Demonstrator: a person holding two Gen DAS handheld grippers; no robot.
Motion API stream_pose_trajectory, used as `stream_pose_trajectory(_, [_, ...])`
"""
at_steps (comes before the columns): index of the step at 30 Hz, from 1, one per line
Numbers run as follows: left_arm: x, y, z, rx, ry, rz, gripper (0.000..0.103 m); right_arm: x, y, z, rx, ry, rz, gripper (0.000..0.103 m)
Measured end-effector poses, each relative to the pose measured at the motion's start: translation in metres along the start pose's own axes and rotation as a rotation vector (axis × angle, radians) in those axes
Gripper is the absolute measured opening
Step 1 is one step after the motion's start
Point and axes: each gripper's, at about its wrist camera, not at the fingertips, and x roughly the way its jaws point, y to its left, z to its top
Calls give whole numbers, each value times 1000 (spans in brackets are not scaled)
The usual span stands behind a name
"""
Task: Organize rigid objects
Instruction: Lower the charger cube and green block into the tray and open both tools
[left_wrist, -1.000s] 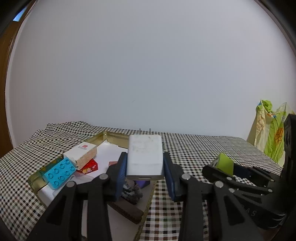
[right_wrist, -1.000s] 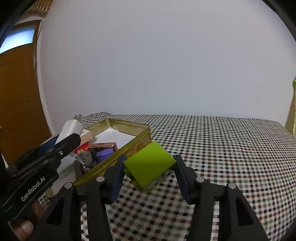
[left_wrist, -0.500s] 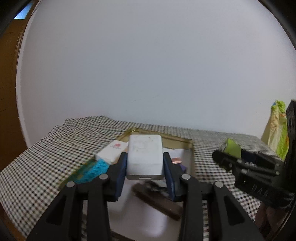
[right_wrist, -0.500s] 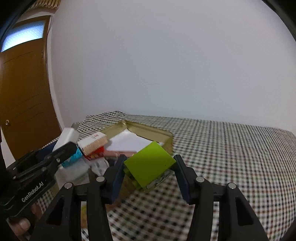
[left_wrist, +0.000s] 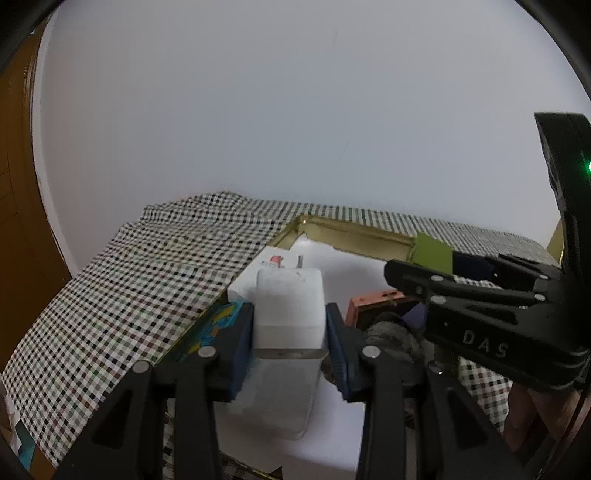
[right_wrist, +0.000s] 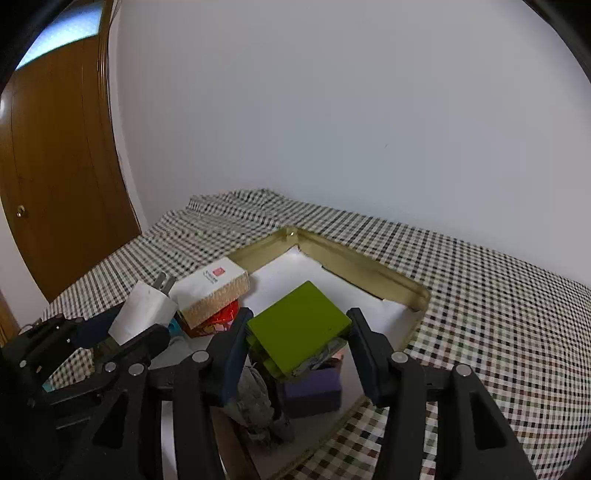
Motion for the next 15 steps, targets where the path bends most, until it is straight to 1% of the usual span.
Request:
stream_pose_trajectory(3, [5,2,-3,-4,20,-6,37,7,6,-3,-3,29,21,55])
stream_pose_trajectory(5, [6,4,-4,-8,25,-9,37,7,5,-4,-7,33,17,55])
stream_pose_trajectory(7, [5,4,-5,-9,27,-9,38,5,4,-6,-2,31,35,56])
stream_pose_trajectory(9, [6,3,-4,-6,14,1,43,2,2,-8,8,25,44,61])
stream_pose_trajectory(10, [5,3,-4,-7,10,4,56,0,2,-8,12,20,49,68])
stream_pose_trajectory(11, [2,2,-4,-8,3,-1,70,3,2,-6,11,13,50,70])
stream_pose_trajectory(12, [-2,1,-3,-7,-10,-2,78,3,2,-8,12,3,46,71])
stream_pose_trajectory(13, [-5,0,-2,-6,-21,10,89,0,1,-8,14,-10,40,72])
stream_pose_trajectory(14, [-10,0,-2,-5,-41,21,97,-3,0,-7,18,-16,38,74])
stream_pose_trajectory(15, [-10,1,0,-6,-50,22,101,-9,-3,-7,30,-25,38,75])
